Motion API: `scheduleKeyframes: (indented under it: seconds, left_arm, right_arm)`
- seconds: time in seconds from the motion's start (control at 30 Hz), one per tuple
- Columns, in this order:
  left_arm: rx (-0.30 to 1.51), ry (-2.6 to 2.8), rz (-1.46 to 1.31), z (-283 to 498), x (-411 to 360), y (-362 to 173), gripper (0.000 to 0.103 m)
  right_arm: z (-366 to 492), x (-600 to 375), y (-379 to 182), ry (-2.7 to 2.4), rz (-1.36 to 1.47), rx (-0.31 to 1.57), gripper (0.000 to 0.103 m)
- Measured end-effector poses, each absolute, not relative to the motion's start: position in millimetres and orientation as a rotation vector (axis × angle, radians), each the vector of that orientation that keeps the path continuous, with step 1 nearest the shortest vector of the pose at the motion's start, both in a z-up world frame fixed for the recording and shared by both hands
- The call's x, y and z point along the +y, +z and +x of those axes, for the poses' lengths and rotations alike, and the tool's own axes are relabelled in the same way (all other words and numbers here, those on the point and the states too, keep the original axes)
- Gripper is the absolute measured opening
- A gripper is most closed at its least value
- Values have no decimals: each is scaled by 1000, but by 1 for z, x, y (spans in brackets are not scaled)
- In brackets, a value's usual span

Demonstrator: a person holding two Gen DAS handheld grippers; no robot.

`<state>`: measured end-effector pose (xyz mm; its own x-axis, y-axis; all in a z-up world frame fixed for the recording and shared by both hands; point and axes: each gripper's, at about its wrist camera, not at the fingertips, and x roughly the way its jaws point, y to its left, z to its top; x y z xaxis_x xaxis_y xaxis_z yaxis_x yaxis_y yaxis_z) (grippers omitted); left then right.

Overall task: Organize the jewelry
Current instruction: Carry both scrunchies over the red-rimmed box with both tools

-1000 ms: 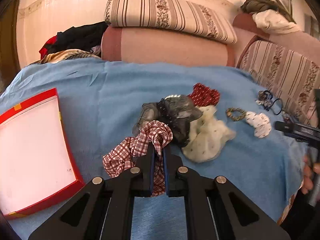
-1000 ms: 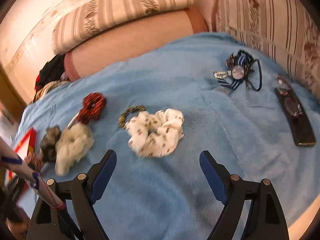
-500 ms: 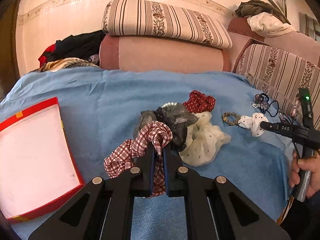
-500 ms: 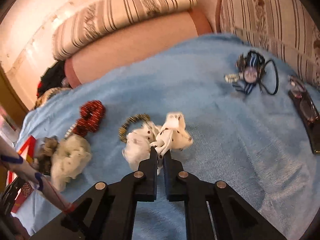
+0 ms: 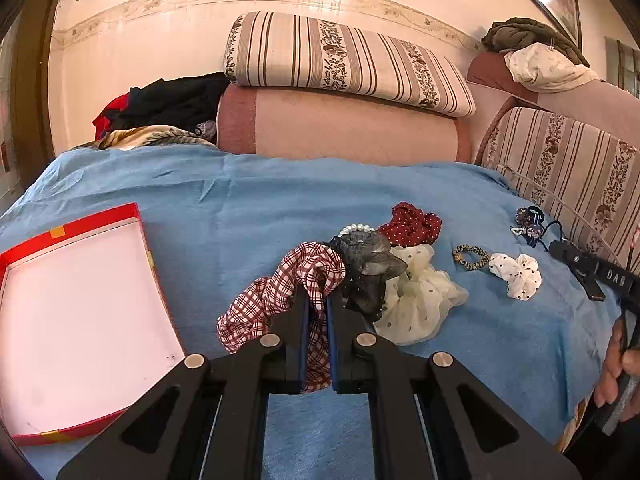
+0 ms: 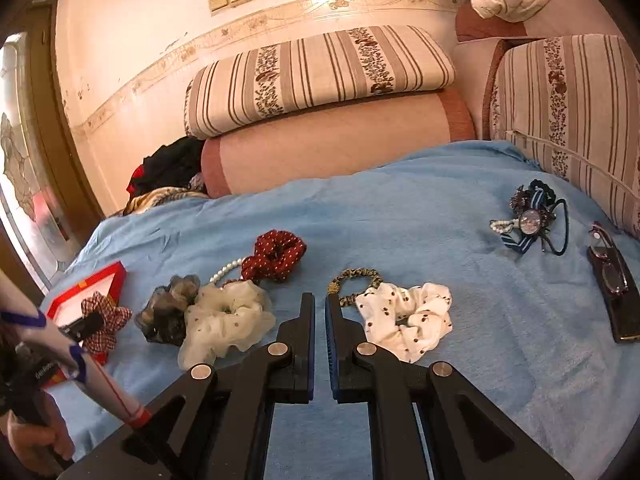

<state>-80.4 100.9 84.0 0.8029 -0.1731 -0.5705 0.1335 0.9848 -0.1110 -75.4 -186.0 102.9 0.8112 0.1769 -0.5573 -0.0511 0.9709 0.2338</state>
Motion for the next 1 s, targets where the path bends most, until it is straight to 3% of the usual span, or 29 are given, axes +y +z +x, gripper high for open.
scheduleKeyframes:
  seconds: [0.03, 0.1, 0.13, 0.27, 0.43, 0.47, 0.5, 0.57, 0.8, 1.0]
  left_arm:
    - [618, -162, -68, -81, 102, 84, 8]
    - [626, -164, -69, -81, 103, 83, 8]
    - [631, -162, -65, -81, 103, 82, 8]
    - [629, -164, -66, -81, 104, 83, 8]
    - [625, -164, -56, -83, 103, 83, 8]
    - [624, -162, -55, -83, 104, 84, 8]
    - [622, -155, -54, -84, 105, 84, 8]
    - [621, -147, -64, -84, 110, 84, 8]
    - [616, -123, -83, -85, 119, 86, 8]
    - [607, -107, -90, -87, 125, 90, 8]
  right_arm:
    - [-71, -192, 104, 91, 202, 629, 13]
    - [-60, -207, 100, 39, 229, 688, 74]
    - [-55, -219, 96, 28, 284, 714, 80]
    - [-39, -240, 77, 3, 367, 784, 77]
    - [-6, -235, 40, -8, 365, 902, 63]
    - [-1, -231, 31, 14, 365, 932, 37]
    - [1, -229, 26, 37, 384, 947, 21]
    - [-3, -225, 30, 39, 371, 918, 14]
    - [-41, -188, 87, 126, 243, 712, 13]
    - [-53, -146, 103, 274, 266, 709, 13]
